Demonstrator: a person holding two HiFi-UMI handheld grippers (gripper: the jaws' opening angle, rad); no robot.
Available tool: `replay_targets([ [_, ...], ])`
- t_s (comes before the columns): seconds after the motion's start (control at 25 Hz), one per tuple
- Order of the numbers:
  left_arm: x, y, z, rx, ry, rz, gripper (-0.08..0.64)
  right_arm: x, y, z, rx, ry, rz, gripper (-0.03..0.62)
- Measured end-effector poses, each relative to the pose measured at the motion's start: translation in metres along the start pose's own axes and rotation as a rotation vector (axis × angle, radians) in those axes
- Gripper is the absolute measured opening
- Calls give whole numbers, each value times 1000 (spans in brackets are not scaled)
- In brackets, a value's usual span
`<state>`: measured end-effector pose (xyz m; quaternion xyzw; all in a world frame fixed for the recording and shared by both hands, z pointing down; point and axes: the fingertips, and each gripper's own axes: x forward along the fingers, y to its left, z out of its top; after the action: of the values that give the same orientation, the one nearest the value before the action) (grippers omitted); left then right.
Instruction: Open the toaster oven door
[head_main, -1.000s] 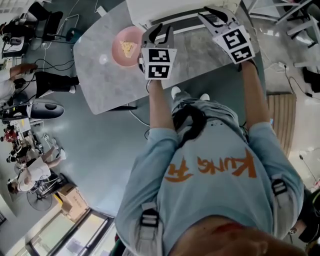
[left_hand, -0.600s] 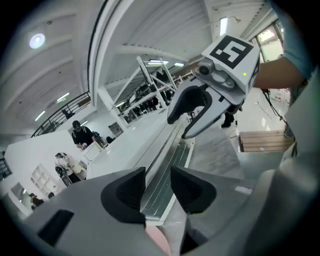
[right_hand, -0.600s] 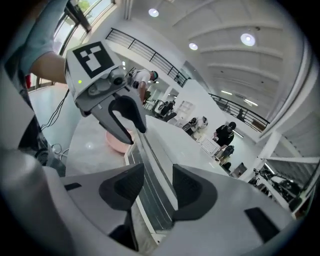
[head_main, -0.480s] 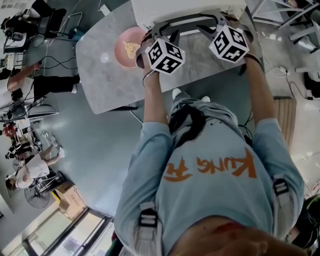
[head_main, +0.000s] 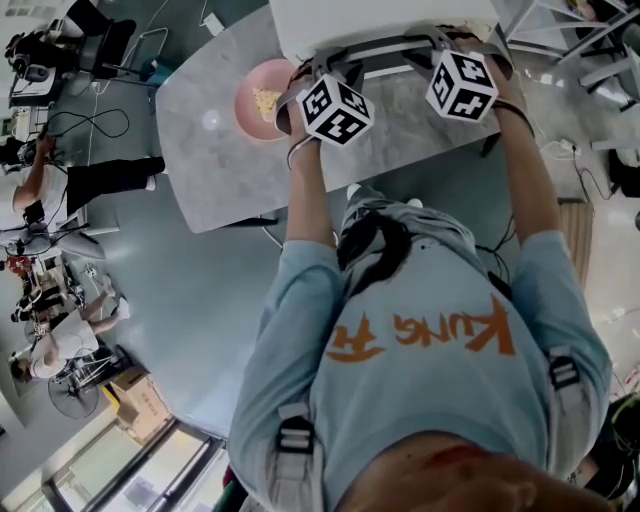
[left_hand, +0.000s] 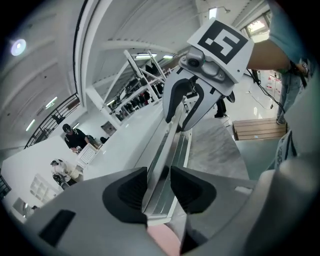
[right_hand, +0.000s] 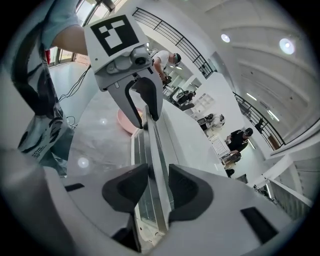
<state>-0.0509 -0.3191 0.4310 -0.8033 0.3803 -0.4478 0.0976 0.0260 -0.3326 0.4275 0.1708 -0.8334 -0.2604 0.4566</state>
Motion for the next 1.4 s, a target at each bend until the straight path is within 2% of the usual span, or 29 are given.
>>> replay_targets([
  [0.12,1,2,0,0,-3,-15,135,2,3,0,-12,14,25,98],
  [0.56,-2,-14,-2,125,65,-118,103,-3,15,-3,-12,97,62,91],
  [1.04,-22,-55,-7,97,112,-59,100,-24,56,-5,-115,67,82,78],
  [1.24,-22,-75,-15,94,130,-39,98,-23,77,-10,-138,52,47,75],
  [1.4,-24,-95,-22,137,158,-30,92,-26,95,-13,-156,51,12,75],
])
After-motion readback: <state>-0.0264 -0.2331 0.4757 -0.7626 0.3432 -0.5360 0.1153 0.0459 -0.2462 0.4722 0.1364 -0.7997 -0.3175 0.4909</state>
